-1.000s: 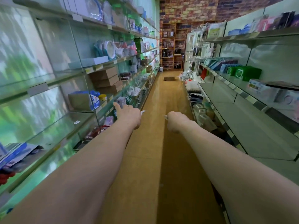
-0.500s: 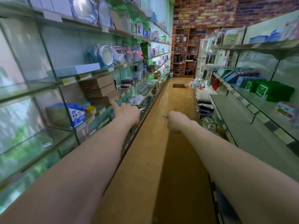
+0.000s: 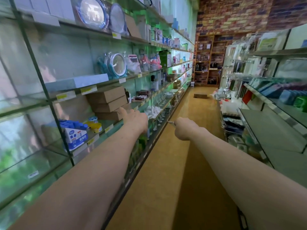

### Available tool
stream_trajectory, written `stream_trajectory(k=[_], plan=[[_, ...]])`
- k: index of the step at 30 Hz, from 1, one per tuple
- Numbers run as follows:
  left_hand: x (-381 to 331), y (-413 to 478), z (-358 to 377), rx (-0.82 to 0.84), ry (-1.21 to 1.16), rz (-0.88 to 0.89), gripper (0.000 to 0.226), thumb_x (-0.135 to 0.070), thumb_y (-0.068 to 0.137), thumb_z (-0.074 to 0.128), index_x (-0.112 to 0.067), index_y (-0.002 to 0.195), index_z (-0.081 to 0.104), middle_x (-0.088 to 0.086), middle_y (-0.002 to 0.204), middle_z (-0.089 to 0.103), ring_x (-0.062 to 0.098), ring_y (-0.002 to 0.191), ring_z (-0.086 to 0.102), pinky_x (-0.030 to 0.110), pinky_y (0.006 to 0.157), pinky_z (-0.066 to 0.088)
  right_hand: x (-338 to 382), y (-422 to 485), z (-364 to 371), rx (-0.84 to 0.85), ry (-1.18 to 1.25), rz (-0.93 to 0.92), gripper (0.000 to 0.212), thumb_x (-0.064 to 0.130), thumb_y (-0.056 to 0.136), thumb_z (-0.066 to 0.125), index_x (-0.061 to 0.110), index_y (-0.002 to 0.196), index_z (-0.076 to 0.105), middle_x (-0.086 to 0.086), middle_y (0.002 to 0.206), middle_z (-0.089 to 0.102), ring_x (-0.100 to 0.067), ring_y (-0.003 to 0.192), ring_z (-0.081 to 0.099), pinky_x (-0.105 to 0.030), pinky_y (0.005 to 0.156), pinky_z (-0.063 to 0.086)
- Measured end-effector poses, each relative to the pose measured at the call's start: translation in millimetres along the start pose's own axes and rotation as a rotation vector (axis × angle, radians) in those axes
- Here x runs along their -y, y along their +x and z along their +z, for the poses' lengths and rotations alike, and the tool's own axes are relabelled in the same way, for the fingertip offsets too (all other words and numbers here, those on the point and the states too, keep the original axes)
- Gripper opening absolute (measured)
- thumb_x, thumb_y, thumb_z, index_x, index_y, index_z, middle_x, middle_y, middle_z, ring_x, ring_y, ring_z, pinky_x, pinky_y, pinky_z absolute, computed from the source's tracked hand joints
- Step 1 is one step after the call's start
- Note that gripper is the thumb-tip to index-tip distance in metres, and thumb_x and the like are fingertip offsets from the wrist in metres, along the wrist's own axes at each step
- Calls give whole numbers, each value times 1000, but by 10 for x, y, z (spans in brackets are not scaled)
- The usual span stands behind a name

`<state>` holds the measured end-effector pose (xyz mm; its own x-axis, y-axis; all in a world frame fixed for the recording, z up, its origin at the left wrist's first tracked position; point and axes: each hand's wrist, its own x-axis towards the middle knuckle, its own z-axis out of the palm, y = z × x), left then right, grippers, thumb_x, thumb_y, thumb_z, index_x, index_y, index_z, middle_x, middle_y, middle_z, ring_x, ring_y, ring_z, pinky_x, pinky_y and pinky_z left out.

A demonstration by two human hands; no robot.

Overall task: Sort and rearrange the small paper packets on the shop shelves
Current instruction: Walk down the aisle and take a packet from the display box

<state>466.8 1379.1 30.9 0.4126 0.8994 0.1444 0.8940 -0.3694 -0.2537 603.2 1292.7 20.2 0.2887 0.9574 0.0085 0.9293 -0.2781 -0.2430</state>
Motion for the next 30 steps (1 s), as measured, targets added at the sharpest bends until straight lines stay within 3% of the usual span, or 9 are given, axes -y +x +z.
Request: stream_trajectory(k=[4, 10, 14, 16, 19, 23, 27, 30], plan=[[-14, 620, -16, -19, -35, -3, 9, -9, 87, 48, -17, 83, 50, 10, 116, 53, 31, 120, 43, 64, 110, 12, -21, 633, -147, -7, -34, -17, 26, -4, 91, 41, 3, 110, 57, -14, 101, 62, -23, 75, 54, -33, 65, 49], [43, 1492, -116, -70, -65, -33, 24, -6, 84, 49, -17, 63, 44, 6, 89, 45, 30, 112, 46, 63, 109, 10, -81, 1537, -276, -22, -45, -48, 23, -2, 91, 41, 3, 108, 56, -14, 99, 61, -23, 75, 52, -33, 65, 46], [45, 1878, -38, -82, -47, -40, 22, -6, 82, 50, -17, 65, 44, 5, 91, 46, 29, 113, 46, 63, 110, 12, -126, 1951, -295, -18, -32, -52, 22, 0, 92, 40, 6, 108, 54, -12, 101, 60, -28, 88, 61, -38, 76, 54], [52, 2014, -7, -68, -49, -42, 20, -6, 83, 50, -16, 66, 45, 6, 94, 48, 29, 114, 46, 63, 111, 12, -101, 2132, -325, -14, -38, -74, 21, 0, 92, 40, 6, 107, 54, -12, 100, 60, -27, 87, 60, -36, 71, 52], [134, 2203, -44, -80, -59, -50, 10, -9, 86, 50, -17, 85, 57, 7, 111, 54, 29, 118, 44, 63, 111, 11, 0, 2394, -424, -35, -41, -136, 20, 0, 92, 41, 7, 104, 54, -12, 98, 59, -25, 82, 57, -32, 65, 47], [300, 2394, -112, -120, -37, -93, 28, -16, 87, 54, -18, 114, 61, 8, 123, 53, 28, 123, 41, 63, 110, 10, 201, 2733, -548, -101, -28, -272, 14, 4, 92, 40, 10, 97, 51, -10, 94, 58, -26, 80, 57, -36, 66, 49], [449, 2468, -155, -249, -62, -134, 25, -17, 88, 51, -21, 111, 61, 8, 123, 53, 28, 121, 43, 63, 111, 12, 304, 3000, -615, -146, -46, -427, 29, 5, 94, 37, 10, 120, 50, -11, 108, 61, -27, 90, 59, -38, 74, 52], [567, 2529, -218, -307, -52, -197, 24, -19, 93, 48, -21, 114, 60, 8, 119, 53, 28, 119, 43, 62, 111, 12, 356, 3230, -713, -183, -33, -533, 30, 8, 96, 36, 12, 122, 51, -12, 110, 64, -31, 95, 61, -45, 81, 53]])
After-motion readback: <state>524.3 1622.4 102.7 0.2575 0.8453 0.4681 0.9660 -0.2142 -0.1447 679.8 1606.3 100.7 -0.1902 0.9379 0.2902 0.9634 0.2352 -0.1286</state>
